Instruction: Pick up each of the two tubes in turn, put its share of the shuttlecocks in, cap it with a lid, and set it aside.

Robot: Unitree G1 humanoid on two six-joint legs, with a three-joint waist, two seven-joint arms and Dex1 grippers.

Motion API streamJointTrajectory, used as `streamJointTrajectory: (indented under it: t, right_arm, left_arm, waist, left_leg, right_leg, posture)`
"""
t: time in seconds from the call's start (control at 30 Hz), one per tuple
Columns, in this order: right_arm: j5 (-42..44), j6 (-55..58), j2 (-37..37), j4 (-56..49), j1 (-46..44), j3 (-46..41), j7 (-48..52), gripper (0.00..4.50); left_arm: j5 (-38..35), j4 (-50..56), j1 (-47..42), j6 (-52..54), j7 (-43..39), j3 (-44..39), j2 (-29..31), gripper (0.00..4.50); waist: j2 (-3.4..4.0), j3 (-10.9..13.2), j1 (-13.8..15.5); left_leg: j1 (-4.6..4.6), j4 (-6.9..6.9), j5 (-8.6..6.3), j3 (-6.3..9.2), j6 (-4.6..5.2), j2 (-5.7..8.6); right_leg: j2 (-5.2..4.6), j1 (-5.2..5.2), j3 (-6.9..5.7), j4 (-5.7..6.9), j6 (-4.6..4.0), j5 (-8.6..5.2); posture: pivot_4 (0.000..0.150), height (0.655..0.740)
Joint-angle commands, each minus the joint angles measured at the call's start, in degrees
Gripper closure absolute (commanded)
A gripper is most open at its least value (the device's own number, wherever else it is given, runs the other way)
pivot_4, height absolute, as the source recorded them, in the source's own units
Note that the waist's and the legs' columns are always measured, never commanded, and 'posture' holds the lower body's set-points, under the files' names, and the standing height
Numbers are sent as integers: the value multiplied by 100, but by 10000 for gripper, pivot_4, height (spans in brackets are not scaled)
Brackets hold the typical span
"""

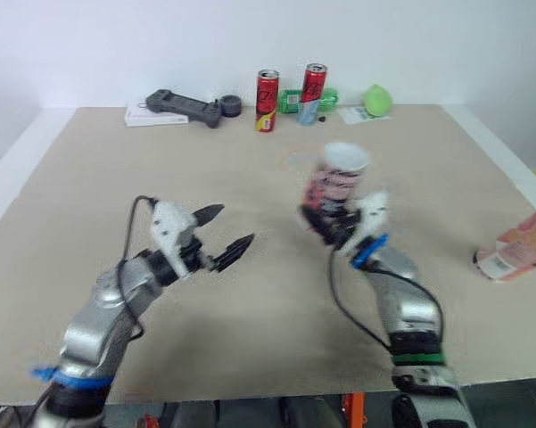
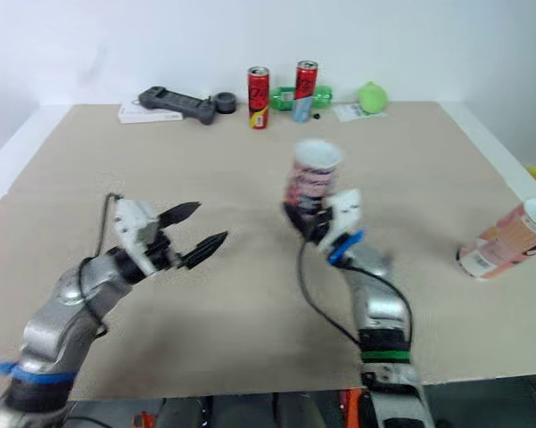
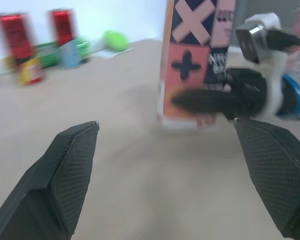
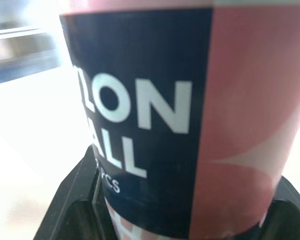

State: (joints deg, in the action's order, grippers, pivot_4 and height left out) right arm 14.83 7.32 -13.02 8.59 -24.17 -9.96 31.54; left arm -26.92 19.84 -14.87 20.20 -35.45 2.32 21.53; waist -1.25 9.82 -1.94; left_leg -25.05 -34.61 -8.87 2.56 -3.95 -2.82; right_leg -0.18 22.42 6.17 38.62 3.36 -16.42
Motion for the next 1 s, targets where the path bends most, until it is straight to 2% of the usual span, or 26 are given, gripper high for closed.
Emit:
streamJointTrajectory:
  t: [0.03, 0.23, 0.33, 0.53, 0.77, 0.93, 1.0]
  right_arm:
    - [-157, 42, -226, -244, 157, -680, -1084, 18782]
    - [-354, -338, -494, 559, -1, -1275, -2116, 18782]
    - [-353, -644, -606, 1113, -166, -1473, -2472, 18782]
    - [-398, -1221, -733, 1930, -337, -1520, -2814, 18782]
    - [-354, -1425, -689, 2239, -280, -1458, -2793, 18782]
    - [-230, -1343, -608, 1952, -68, -1404, -2629, 361]
    - [-182, -1287, -593, 1753, 53, -1399, -2609, 361]
  left_arm:
    - [214, -724, -724, -203, -286, 527, -399, 0]
    - [612, -1746, -1593, -585, -792, 1194, -961, 0]
    - [636, -1982, -1825, -693, -900, 1244, -1215, 0]
    - [756, -1799, -1520, -690, -992, 1375, -1259, 0]
    - [833, -1602, -1314, -634, -979, 1387, -1200, 0]
    - [854, -1662, -1376, -642, -949, 1286, -1168, 0]
    - [857, -1687, -1382, -665, -920, 1221, -1153, 0]
  waist:
    - [0, 0, -11]
    - [4, 1, -91]
    - [5, 1, -83]
    - [12, -1, -97]
    - [12, -1, -86]
    - [12, -1, -86]
    - [13, -1, -86]
  left_leg:
    - [1, 2, 1, 0, 2, -3]
    - [4, 7, 2, -5, 5, 2]
    - [4, 5, 6, -6, 11, 10]
    - [9, 10, 6, -8, 13, 12]
    - [12, 2, 14, -8, 25, 13]
    - [22, 4, 21, -5, 35, 15]
    - [24, 6, 21, -5, 36, 15]
  right_leg:
    - [2, -1, 1, 1, -3, 2]
    - [3, 6, 14, 17, -10, -1]
    - [-3, 2, 14, 19, -8, 0]
    - [-6, 2, 19, 20, -7, -2]
    - [-7, -8, 19, 23, 0, 4]
    - [-5, -17, 19, 23, 5, 4]
    - [-4, -16, 20, 25, 4, 4]
  posture:
    - [1500, 7400]
    - [1500, 7400]
    - [1500, 7400]
    - [1500, 7400]
    - [1500, 7400]
    - [1500, 7400]
    - [1500, 7400]
